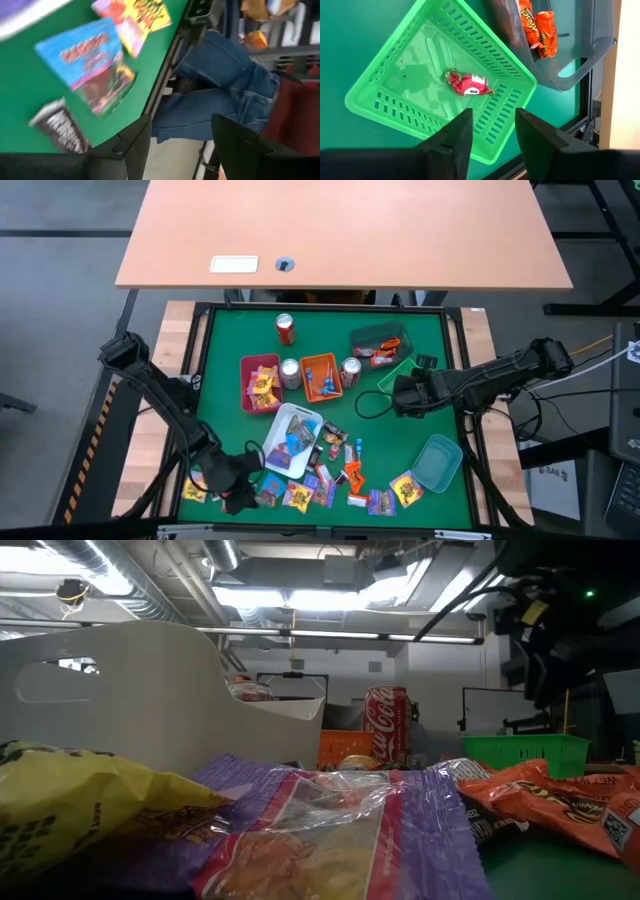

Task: Sort candy
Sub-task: Put the brown chocolate into the blue bin

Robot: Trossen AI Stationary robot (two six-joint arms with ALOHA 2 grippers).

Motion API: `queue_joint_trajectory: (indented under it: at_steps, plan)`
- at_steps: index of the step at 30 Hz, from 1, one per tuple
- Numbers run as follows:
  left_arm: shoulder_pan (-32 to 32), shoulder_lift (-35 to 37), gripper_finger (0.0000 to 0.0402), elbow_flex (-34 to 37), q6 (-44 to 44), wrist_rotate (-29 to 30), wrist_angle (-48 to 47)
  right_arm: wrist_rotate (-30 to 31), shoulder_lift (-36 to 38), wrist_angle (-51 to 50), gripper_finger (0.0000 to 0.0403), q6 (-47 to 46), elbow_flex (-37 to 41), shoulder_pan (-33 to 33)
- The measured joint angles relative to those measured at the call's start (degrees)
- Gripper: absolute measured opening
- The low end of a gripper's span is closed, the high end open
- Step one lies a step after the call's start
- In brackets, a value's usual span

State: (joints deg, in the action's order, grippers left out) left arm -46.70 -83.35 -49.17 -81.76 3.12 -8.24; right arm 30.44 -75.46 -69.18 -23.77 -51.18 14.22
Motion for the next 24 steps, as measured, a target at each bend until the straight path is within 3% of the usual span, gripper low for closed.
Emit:
queue_joint_trajectory:
  at_steps: [6, 11, 19, 24]
  plan:
    - [-4.7, -0.1, 0.0195, 0.0, -8.0, 7.5, -7.5, 0.0, 0.0, 0.3, 0.0167, 0.0, 0.0, 0.0]
    - [-7.5, -2.5, 0.0195, 0.0, -9.1, 13.9, -9.2, 0.0, 0.0, 0.3, 0.0166, 0.0, 0.0, 0.0]
    - [-9.3, -9.1, 0.0194, -0.4, -9.2, 13.9, -8.9, -2.7, 0.0, 0.3, 0.0165, 0.0, 0.0, 0.0]
    - [-9.2, -11.7, 0.0173, -4.6, -6.1, 14.0, -11.9, -4.5, 0.0, 0.3, 0.0167, 0.0, 0.0, 0.0]
